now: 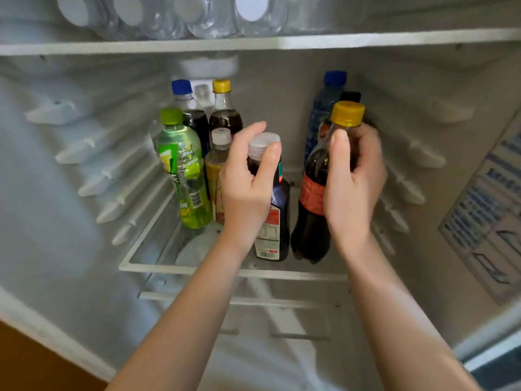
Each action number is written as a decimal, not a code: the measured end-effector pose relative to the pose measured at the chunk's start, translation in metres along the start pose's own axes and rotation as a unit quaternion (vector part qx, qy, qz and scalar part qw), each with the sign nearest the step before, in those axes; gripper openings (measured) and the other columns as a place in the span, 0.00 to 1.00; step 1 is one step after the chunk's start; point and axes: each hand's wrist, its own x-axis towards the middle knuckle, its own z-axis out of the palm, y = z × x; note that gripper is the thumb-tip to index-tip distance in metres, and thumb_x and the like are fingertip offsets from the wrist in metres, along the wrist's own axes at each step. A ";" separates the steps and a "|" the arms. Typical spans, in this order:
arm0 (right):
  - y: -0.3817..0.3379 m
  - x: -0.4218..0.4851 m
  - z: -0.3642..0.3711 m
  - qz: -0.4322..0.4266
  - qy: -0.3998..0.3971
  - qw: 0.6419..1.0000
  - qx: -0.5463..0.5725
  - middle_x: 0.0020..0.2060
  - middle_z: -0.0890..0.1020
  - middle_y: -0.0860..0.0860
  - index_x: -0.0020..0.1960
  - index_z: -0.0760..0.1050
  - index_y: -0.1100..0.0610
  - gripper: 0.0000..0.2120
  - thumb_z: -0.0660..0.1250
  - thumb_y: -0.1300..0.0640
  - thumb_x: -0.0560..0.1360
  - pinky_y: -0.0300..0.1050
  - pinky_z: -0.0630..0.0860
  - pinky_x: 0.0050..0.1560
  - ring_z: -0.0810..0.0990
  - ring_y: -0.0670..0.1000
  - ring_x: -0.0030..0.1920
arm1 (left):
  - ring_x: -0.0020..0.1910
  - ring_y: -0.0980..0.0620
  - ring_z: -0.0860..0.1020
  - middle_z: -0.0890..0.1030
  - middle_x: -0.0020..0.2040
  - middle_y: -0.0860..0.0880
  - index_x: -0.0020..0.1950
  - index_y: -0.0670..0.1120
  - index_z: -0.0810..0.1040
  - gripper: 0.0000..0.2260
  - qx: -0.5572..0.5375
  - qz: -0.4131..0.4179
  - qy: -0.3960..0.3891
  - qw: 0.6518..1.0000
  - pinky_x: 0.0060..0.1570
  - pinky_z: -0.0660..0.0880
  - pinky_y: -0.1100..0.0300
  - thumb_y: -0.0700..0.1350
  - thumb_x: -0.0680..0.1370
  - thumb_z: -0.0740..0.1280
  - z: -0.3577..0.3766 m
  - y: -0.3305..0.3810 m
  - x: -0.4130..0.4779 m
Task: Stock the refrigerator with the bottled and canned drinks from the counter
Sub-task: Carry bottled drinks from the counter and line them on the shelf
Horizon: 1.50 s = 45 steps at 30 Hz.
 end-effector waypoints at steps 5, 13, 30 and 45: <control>0.006 0.001 0.002 -0.002 0.001 1.000 -0.026 0.47 0.80 0.48 0.54 0.77 0.59 0.18 0.57 0.47 0.76 0.38 0.70 0.51 0.77 0.46 0.48 | 0.52 0.59 0.78 0.80 0.53 0.51 0.63 0.48 0.73 0.15 0.009 0.010 0.009 1.000 0.54 0.73 0.64 0.50 0.78 0.62 0.011 -0.010 -0.003; 0.009 0.006 0.016 -0.001 0.001 0.999 -0.046 0.50 0.82 0.50 0.56 0.78 0.58 0.21 0.57 0.45 0.75 0.39 0.71 0.53 0.78 0.48 0.52 | 0.47 0.64 0.75 0.78 0.50 0.54 0.63 0.43 0.74 0.18 0.055 0.004 0.032 0.998 0.49 0.70 0.74 0.52 0.78 0.61 0.023 -0.020 0.007; 0.008 -0.071 -0.018 0.094 -0.010 0.988 -0.122 0.65 0.71 0.52 0.70 0.64 0.61 0.32 0.59 0.42 0.73 0.45 0.64 0.68 0.69 0.52 0.66 | 0.71 0.55 0.65 0.68 0.69 0.47 0.69 0.46 0.67 0.20 0.082 0.018 -0.107 0.991 0.71 0.59 0.62 0.46 0.78 0.59 -0.061 -0.002 -0.078; -0.052 -0.392 -0.232 0.427 -0.241 0.756 -0.434 0.56 0.77 0.46 0.63 0.71 0.52 0.15 0.63 0.54 0.77 0.39 0.66 0.46 0.76 0.47 0.53 | 0.49 0.63 0.77 0.79 0.49 0.60 0.47 0.59 0.75 0.07 0.029 -0.317 -0.570 0.758 0.50 0.72 0.67 0.46 0.79 0.63 -0.144 -0.016 -0.324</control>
